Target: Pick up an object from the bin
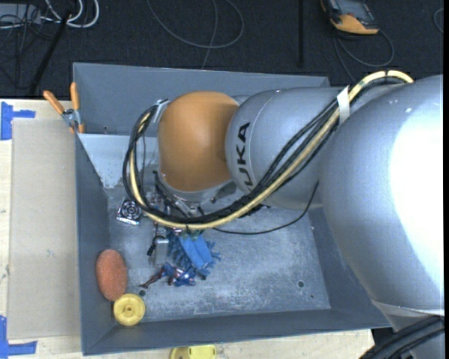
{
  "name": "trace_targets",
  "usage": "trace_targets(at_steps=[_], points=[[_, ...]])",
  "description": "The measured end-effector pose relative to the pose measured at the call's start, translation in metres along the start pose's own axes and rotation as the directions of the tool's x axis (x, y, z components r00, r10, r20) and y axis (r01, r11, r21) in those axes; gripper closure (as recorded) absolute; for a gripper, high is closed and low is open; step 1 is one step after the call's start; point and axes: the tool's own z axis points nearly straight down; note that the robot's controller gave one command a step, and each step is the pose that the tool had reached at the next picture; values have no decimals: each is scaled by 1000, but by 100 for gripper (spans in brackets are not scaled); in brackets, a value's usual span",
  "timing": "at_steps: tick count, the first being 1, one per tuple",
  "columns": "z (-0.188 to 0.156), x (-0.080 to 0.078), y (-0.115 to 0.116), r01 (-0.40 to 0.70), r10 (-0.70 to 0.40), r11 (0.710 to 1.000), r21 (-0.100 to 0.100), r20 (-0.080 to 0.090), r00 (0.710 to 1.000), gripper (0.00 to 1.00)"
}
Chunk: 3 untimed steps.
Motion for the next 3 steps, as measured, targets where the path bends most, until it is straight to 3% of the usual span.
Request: trace_targets(at_steps=[1,2,3], points=[[-5,-1,-1,-4,4,1000,-1,6,1000,0],[31,51,-28,65,-65,998,-1,9,998,0],[54,-25,-59,-6,6,1000,-5,17,1000,100]])
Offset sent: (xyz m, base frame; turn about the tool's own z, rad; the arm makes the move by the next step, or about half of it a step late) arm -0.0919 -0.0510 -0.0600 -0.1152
